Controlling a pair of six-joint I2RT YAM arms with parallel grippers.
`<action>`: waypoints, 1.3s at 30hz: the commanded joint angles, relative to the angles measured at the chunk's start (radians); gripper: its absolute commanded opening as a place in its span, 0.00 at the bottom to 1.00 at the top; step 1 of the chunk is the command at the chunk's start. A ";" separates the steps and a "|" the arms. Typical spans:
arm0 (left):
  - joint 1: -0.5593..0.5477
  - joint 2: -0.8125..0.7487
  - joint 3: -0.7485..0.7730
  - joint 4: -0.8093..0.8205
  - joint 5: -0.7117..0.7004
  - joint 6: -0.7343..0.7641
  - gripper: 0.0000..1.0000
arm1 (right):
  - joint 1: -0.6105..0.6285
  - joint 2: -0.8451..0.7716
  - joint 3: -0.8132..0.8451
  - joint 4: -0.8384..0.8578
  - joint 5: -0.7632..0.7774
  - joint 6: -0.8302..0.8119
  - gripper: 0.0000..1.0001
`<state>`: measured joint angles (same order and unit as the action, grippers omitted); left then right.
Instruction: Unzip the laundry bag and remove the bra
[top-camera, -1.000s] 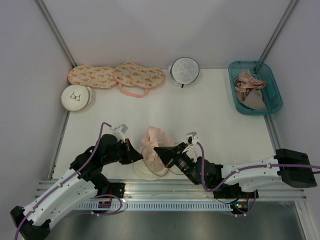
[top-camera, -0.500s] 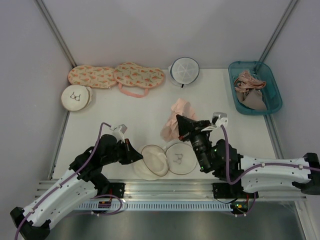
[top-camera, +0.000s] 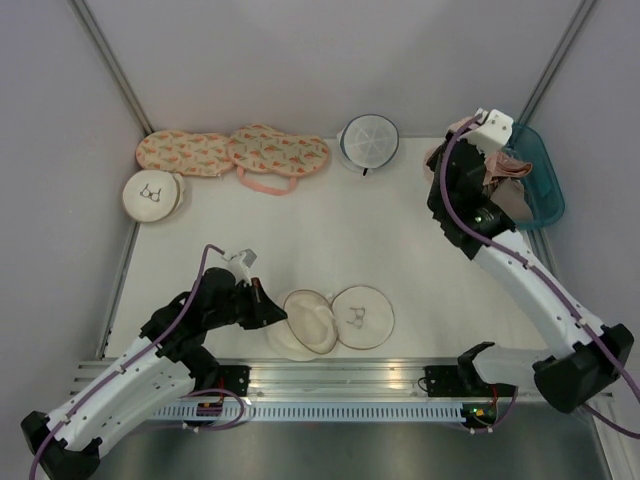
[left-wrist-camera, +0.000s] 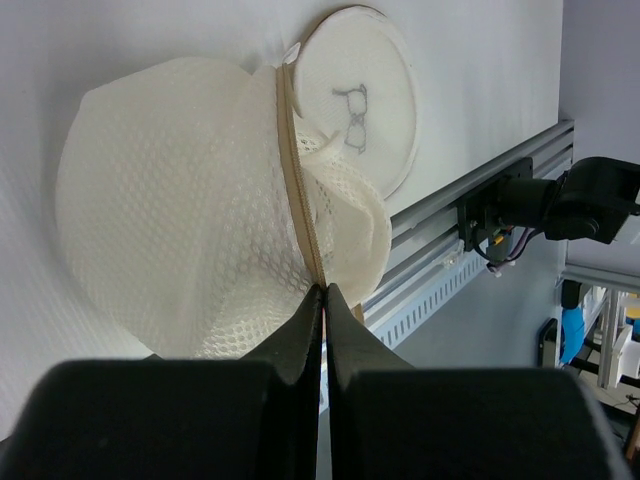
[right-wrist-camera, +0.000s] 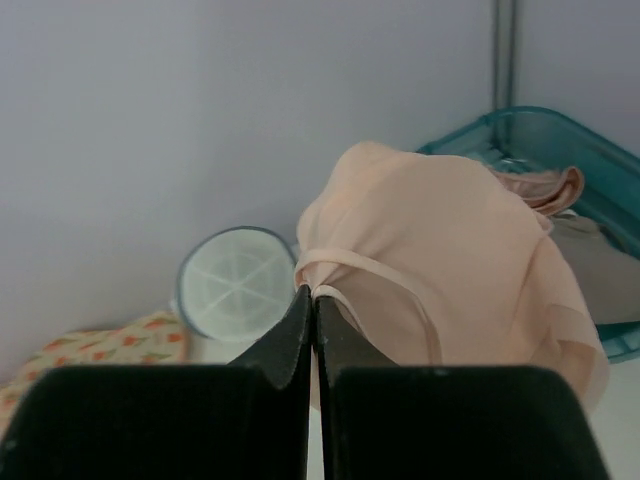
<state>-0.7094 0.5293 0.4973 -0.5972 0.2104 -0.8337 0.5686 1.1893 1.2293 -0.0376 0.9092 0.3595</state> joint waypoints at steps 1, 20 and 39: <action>-0.005 -0.008 0.052 0.005 0.021 -0.007 0.02 | -0.210 0.119 0.090 -0.160 -0.203 0.056 0.00; -0.005 -0.003 0.076 -0.036 -0.003 -0.001 0.02 | -0.714 0.592 0.493 -0.226 -0.432 0.053 0.01; -0.005 -0.023 0.072 -0.061 -0.011 -0.011 0.02 | -0.705 0.482 0.355 -0.169 -0.515 0.098 0.98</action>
<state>-0.7094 0.5076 0.5320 -0.6579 0.2111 -0.8333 -0.1654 1.8946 1.5734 -0.3000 0.4198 0.4458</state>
